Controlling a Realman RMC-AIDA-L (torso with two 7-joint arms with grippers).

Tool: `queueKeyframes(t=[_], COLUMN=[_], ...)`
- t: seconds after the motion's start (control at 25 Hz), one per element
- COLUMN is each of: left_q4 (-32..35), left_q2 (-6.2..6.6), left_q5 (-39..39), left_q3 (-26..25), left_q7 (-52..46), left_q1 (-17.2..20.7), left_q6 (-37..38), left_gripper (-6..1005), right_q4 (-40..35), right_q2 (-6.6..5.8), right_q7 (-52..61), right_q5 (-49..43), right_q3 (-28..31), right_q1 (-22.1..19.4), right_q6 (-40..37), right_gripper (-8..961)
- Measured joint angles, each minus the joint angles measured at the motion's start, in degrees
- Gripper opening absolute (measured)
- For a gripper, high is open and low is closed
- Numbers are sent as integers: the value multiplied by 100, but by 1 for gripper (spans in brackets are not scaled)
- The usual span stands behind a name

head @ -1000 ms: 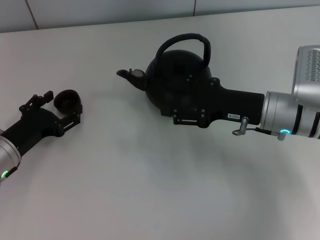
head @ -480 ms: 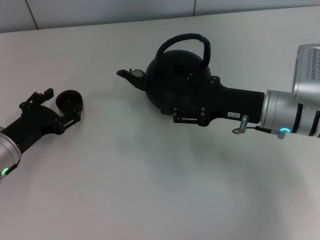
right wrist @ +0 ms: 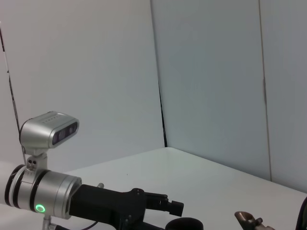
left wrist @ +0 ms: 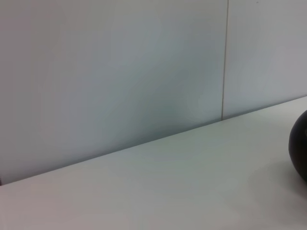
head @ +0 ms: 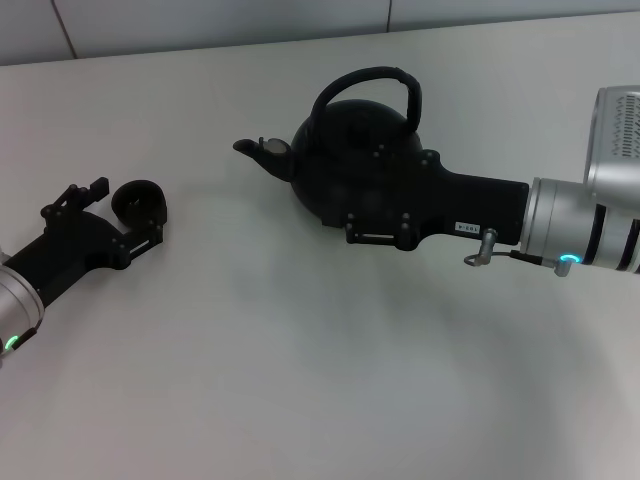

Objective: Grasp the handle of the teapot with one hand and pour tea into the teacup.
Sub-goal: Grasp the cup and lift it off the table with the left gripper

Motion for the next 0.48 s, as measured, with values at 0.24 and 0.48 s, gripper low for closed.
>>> queueKeyframes(t=[0.24, 0.48], left_q4=[-10, -17], left_q2=[0, 0], left_q5=[14, 16], left_q3=[0, -1], left_q7=[0, 0], left_q1=[-12, -21], left_q6=[-39, -48], left_gripper=[855, 842], right_q4=[1, -2], right_q2=[0, 0], right_q7=[0, 0], right_q5=[35, 39], right_q3=[-18, -15], right_q1=[2, 1], right_q6=[0, 0], right_gripper=[788, 788])
